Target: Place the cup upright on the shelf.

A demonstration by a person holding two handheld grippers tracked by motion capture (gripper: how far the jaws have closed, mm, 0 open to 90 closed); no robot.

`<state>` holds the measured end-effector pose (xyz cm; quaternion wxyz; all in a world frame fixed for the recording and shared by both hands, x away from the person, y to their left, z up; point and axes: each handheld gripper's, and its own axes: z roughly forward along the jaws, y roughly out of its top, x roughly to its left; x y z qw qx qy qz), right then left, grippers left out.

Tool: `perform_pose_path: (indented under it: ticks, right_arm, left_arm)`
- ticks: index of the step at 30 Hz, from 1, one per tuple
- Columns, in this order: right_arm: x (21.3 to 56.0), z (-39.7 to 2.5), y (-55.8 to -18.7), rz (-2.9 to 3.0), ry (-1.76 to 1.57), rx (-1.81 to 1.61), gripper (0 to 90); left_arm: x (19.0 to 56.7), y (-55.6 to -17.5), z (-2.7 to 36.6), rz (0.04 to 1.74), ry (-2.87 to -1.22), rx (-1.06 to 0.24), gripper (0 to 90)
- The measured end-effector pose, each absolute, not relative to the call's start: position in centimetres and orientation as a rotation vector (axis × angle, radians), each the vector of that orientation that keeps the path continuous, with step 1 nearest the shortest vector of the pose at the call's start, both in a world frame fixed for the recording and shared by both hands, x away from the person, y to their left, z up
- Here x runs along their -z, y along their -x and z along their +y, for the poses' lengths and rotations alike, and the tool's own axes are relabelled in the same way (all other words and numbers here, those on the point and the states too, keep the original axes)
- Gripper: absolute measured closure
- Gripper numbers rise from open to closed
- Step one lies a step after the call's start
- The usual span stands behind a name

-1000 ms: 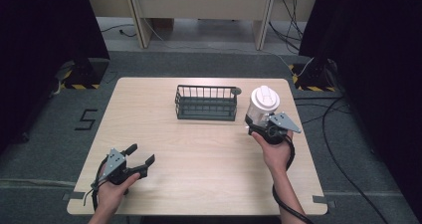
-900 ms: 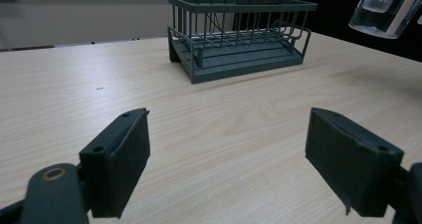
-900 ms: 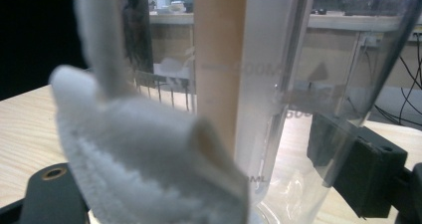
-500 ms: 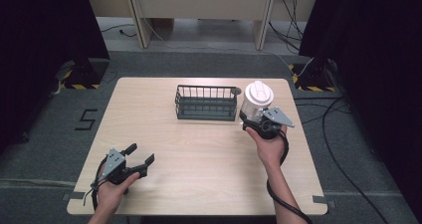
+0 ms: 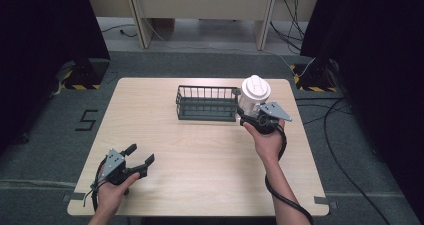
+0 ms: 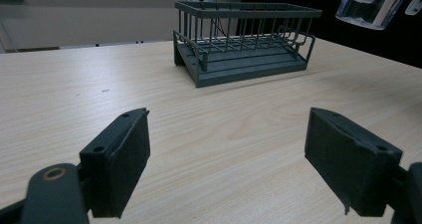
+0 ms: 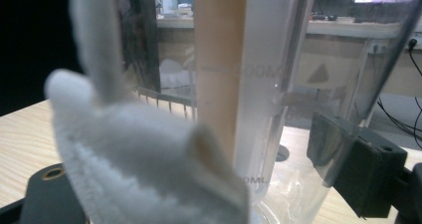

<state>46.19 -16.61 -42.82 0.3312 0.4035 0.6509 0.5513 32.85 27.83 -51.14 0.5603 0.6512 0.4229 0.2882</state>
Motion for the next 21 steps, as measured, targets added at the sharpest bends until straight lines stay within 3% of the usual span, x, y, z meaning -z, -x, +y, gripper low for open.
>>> perform_pose_path:
  ticks: [21]
  right_arm:
    - [41.9, -14.5, -47.6, 1.700, -1.044, -1.464, 18.3]
  left_arm:
    - [51.1, -32.8, 27.9, 0.992, -1.531, -0.673, 17.3]
